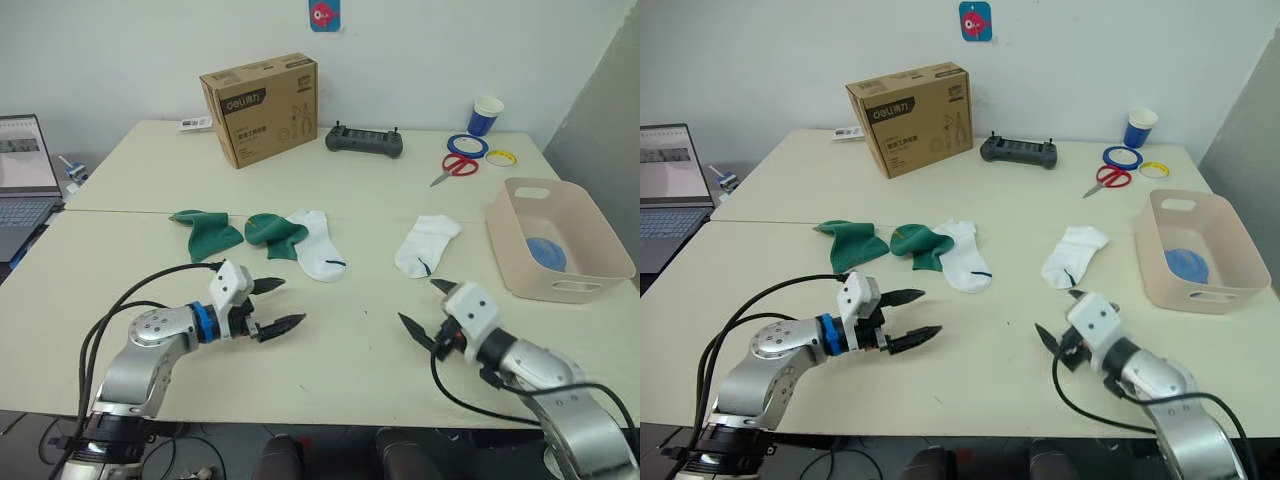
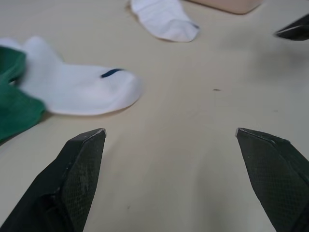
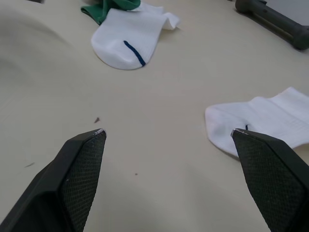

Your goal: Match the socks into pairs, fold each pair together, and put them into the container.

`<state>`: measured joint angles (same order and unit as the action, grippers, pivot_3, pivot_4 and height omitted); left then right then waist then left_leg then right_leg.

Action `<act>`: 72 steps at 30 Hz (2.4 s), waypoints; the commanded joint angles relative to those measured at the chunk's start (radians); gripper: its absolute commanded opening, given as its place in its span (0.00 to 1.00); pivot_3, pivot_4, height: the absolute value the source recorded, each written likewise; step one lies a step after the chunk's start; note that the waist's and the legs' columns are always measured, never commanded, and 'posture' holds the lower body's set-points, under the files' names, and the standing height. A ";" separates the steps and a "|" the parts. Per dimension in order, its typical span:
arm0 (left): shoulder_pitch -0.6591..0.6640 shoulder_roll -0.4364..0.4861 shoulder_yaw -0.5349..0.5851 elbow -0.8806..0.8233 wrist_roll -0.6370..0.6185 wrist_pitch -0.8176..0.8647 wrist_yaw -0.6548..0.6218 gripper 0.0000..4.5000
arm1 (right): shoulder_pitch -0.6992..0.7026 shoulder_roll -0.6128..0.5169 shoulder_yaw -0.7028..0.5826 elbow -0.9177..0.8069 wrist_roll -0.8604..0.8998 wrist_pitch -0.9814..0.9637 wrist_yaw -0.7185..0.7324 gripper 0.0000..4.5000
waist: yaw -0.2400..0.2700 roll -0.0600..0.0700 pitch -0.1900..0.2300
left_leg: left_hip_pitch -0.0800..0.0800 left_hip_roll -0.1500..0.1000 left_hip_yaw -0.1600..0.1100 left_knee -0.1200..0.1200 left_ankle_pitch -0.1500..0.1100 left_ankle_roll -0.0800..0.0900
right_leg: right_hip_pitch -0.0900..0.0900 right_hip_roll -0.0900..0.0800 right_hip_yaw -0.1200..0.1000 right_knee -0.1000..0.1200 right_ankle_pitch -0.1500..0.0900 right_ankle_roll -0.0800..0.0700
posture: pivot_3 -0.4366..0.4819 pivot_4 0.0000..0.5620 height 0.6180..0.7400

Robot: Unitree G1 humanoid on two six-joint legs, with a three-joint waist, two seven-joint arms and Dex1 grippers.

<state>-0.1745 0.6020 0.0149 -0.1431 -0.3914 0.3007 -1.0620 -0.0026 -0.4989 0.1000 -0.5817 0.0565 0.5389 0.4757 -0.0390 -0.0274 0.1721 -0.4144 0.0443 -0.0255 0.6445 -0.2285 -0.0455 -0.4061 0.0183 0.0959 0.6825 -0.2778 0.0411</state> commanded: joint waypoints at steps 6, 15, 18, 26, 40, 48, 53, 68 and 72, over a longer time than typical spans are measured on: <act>-0.009 0.105 0.023 -0.204 -0.153 0.095 -0.097 1.00 | -0.228 0.109 0.060 0.322 -0.089 -0.061 -0.096 0.99 | -0.012 0.000 0.000 | 0.000 0.000 0.000 0.000 0.000 0.000 | 0.000 0.000 0.000 0.001 0.000 0.000 | 0.48 0.27 0.86; 0.057 0.126 0.037 -0.233 -0.182 0.064 -0.120 1.00 | -0.305 0.167 -0.010 0.491 -0.062 -0.026 -0.135 0.64 | -0.015 0.000 0.000 | 0.000 0.000 0.000 0.000 0.000 0.000 | 0.000 0.000 0.000 0.000 0.000 0.000 | 0.48 0.27 0.86; 0.067 0.120 0.025 -0.232 -0.168 0.049 -0.109 1.00 | -0.311 0.166 -0.018 0.503 -0.056 -0.022 -0.123 0.39 | -0.016 0.000 0.000 | 0.000 0.000 0.000 0.000 0.000 0.000 | 0.000 0.000 0.000 0.000 0.000 0.000 | 0.48 0.27 0.86; 0.060 0.129 0.022 -0.245 -0.153 0.054 -0.090 1.00 | -0.278 0.133 -0.002 0.421 -0.017 -0.004 -0.027 0.01 | -0.016 0.000 0.000 | 0.000 0.000 0.000 0.000 0.000 0.000 | 0.000 0.000 0.000 0.000 0.000 0.000 | 0.48 0.27 0.86; 0.174 0.290 0.182 -0.131 -0.147 0.091 -0.112 1.00 | -0.299 0.195 0.229 0.132 0.184 0.376 0.113 0.01 | -0.022 0.000 0.001 | 0.002 0.003 -0.001 -0.001 0.000 0.000 | -0.001 0.003 0.000 0.002 -0.001 -0.004 | 0.48 0.27 0.86; 0.175 0.354 0.195 -0.139 -0.154 0.121 -0.139 1.00 | -0.467 0.422 0.259 0.376 0.220 0.417 0.076 0.11 | -0.015 0.000 0.001 | 0.001 0.003 -0.001 -0.002 0.000 0.000 | -0.001 0.003 -0.001 0.002 -0.001 -0.004 | 0.48 0.27 0.86; 0.141 0.340 0.178 -0.167 -0.193 0.202 -0.114 1.00 | -0.482 0.401 0.239 0.295 0.252 0.455 0.089 0.48 | -0.015 0.000 0.001 | -0.002 0.002 -0.001 -0.001 0.000 0.000 | -0.004 0.002 -0.002 0.001 -0.001 -0.003 | 0.48 0.27 0.86; 0.095 0.248 -0.013 -0.183 0.005 0.028 -0.064 1.00 | -0.150 -0.084 0.117 -0.081 0.196 0.203 0.159 0.71 | -0.012 -0.001 0.002 | -0.001 0.002 0.000 -0.002 0.000 0.000 | -0.003 0.002 -0.001 0.000 -0.001 -0.003 | 0.48 0.27 0.86; 0.050 0.181 -0.107 -0.069 0.188 -0.178 0.010 1.00 | -0.086 -0.101 0.047 -0.089 0.193 0.212 0.127 0.71 | -0.017 -0.001 0.002 | 0.000 0.002 0.000 -0.001 0.000 0.000 | -0.002 0.002 0.000 0.001 0.000 -0.003 | 0.48 0.27 0.86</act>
<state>-0.1088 0.7919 -0.0764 -0.2437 -0.2691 0.2053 -1.0855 -0.0908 -0.5878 0.1849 -0.6345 0.2517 0.7627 0.6146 -0.0562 -0.0281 0.1738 -0.4144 0.0462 -0.0253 0.6433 -0.2285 -0.0454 -0.4079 0.0203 0.0964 0.6829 -0.2776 0.0376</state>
